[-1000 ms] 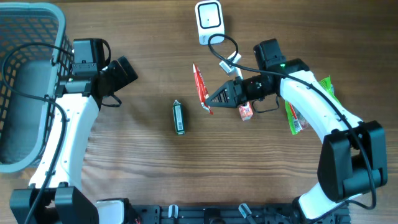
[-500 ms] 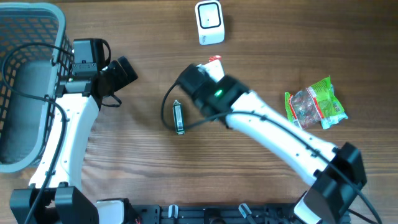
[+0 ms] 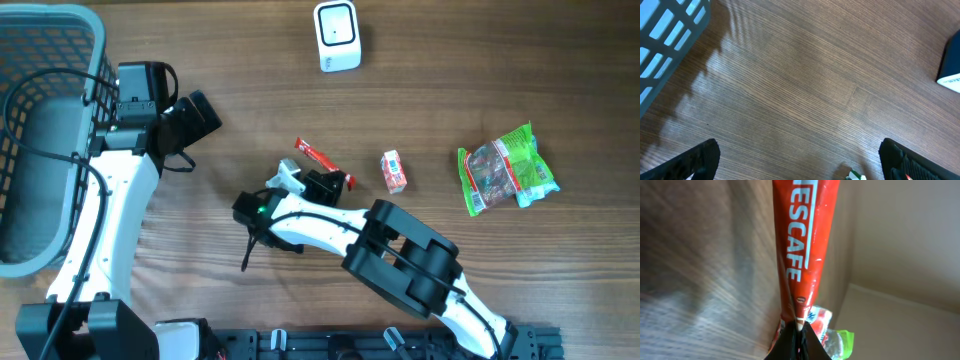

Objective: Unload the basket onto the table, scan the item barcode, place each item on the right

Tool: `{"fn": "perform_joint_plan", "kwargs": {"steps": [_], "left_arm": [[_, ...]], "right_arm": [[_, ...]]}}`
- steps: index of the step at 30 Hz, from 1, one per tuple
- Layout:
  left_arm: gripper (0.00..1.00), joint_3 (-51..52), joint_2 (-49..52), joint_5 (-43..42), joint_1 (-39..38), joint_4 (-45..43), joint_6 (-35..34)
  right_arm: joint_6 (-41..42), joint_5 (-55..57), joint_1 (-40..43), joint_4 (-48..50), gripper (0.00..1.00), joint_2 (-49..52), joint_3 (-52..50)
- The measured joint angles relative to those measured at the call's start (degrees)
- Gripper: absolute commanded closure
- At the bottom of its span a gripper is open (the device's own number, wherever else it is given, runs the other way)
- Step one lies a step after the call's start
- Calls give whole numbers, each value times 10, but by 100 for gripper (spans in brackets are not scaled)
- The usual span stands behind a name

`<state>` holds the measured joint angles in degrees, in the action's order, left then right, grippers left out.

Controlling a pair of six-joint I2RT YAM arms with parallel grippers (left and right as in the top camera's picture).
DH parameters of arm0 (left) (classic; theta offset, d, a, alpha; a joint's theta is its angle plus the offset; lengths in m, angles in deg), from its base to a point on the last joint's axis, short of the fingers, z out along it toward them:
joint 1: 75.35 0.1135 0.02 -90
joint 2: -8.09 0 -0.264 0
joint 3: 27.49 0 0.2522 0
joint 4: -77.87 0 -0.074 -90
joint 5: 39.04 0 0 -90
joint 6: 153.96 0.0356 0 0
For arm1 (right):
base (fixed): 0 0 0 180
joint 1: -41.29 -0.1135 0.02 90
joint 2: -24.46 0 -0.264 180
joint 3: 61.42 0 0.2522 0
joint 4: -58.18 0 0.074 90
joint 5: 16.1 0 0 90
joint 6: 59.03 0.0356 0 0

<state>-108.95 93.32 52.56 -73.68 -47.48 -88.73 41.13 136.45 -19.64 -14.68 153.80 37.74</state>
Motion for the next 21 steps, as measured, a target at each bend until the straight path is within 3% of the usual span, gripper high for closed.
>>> {"fn": "perform_joint_plan", "kwargs": {"steps": [12, 14, 16, 18, 21], "left_arm": [[0, 0, 0, 0, 0, 0, 0], [0, 0, 0, 0, 0, 0, 0], [0, 0, 0, 0, 0, 0, 0], [0, 0, 0, 0, 0, 0, 0], [0, 0, 0, 0, 0, 0, 0]], "right_arm": [[61, -46, 37, 5, 92, 1, -65], [69, -56, 37, 2, 80, 1, -65], [71, -68, 37, 5, 75, 1, -65], [75, -81, 37, 10, 27, -3, -65], [75, -120, 38, 31, 30, -64, -67]]}}
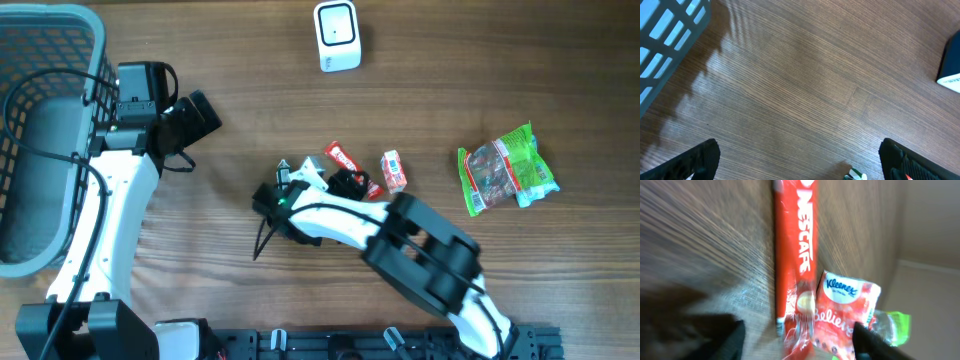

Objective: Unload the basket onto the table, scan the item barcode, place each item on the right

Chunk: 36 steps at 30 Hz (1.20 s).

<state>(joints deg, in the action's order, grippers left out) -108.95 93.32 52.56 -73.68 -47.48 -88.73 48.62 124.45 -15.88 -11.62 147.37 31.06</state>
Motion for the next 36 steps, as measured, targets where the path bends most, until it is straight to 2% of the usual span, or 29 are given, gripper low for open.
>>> {"fn": "perform_joint_plan", "kwargs": {"steps": [2, 4, 7, 10, 13, 17, 29, 36], "left_arm": [[0, 0, 0, 0, 0, 0, 0], [0, 0, 0, 0, 0, 0, 0], [0, 0, 0, 0, 0, 0, 0], [0, 0, 0, 0, 0, 0, 0], [0, 0, 0, 0, 0, 0, 0], [0, 0, 0, 0, 0, 0, 0], [0, 0, 0, 0, 0, 0, 0], [0, 0, 0, 0, 0, 0, 0]], "right_arm": [[-12, -52, 0, 21, 31, -59, 0], [-33, -125, 1, 44, 28, -124, -1], [-47, -247, 32, 53, 37, -209, -1], [-53, -367, 134, 31, 40, -275, 1], [-55, -464, 267, -30, 34, -284, 0], [-56, -511, 352, -37, 34, -284, -21], [-57, -634, 377, 139, 37, -284, -169], [-60, -711, 360, 175, 37, -284, -177]]}}
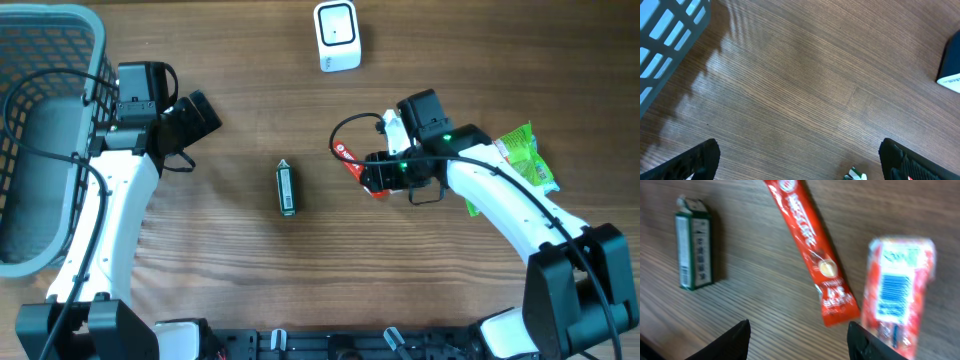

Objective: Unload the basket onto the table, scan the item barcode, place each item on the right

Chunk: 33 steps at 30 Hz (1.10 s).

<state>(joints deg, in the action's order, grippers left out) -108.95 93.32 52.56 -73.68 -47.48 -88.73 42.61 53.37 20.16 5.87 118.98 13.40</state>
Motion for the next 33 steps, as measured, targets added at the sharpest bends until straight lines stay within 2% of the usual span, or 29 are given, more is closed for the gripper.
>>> {"fn": "perform_joint_plan", "kwargs": {"steps": [5, 10, 18, 22, 23, 26, 30, 33], "left_arm": [[0, 0, 0, 0, 0, 0, 0], [0, 0, 0, 0, 0, 0, 0], [0, 0, 0, 0, 0, 0, 0], [0, 0, 0, 0, 0, 0, 0], [0, 0, 0, 0, 0, 0, 0], [0, 0, 0, 0, 0, 0, 0], [0, 0, 0, 0, 0, 0, 0], [0, 0, 0, 0, 0, 0, 0]], "right_arm": [[0, -5, 19, 43, 37, 0, 0], [-9, 0, 64, 32, 40, 0, 0], [-15, 20, 72, 9, 39, 0, -24], [-26, -43, 66, 38, 41, 0, -60], [-64, -108, 57, 40, 46, 0, -61], [-104, -168, 38, 39, 48, 0, -61], [-95, -140, 41, 37, 44, -5, -41], [-60, -57, 42, 49, 45, -22, -26]]}}
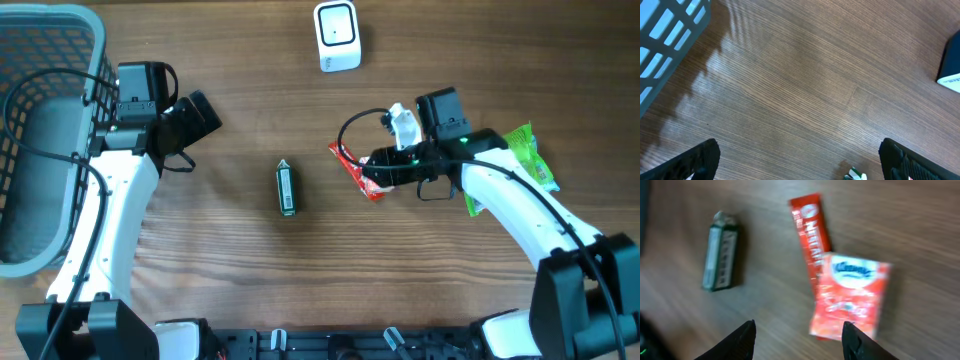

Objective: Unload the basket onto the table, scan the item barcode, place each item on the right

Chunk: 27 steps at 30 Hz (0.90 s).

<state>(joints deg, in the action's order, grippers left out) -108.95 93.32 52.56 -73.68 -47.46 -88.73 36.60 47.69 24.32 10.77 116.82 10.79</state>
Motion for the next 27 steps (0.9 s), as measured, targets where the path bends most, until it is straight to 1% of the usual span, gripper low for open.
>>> {"fn": "perform_joint_plan", "kwargs": {"steps": [3, 7, 12, 14, 15, 17, 20, 21, 23, 27], "left_arm": [[0, 0, 0, 0, 0, 0, 0], [0, 0, 0, 0, 0, 0, 0], [0, 0, 0, 0, 0, 0, 0], [0, 0, 0, 0, 0, 0, 0], [0, 0, 0, 0, 0, 0, 0], [0, 0, 0, 0, 0, 0, 0], [0, 0, 0, 0, 0, 0, 0], [0, 0, 0, 0, 0, 0, 0], [0, 0, 0, 0, 0, 0, 0], [0, 0, 0, 0, 0, 0, 0]], "right_arm": [[24, 35, 15, -1, 46, 0, 1], [38, 47, 35, -1, 47, 18, 1], [42, 43, 35, 4, 54, 76, 1], [42, 24, 35, 7, 57, 94, 1], [40, 17, 35, 7, 59, 95, 1], [37, 5, 35, 8, 64, 96, 1], [37, 1, 35, 47, 69, 97, -11], [37, 0, 35, 56, 70, 97, -21], [37, -6, 35, 59, 66, 97, -29], [38, -23, 35, 64, 67, 97, -34]]}}
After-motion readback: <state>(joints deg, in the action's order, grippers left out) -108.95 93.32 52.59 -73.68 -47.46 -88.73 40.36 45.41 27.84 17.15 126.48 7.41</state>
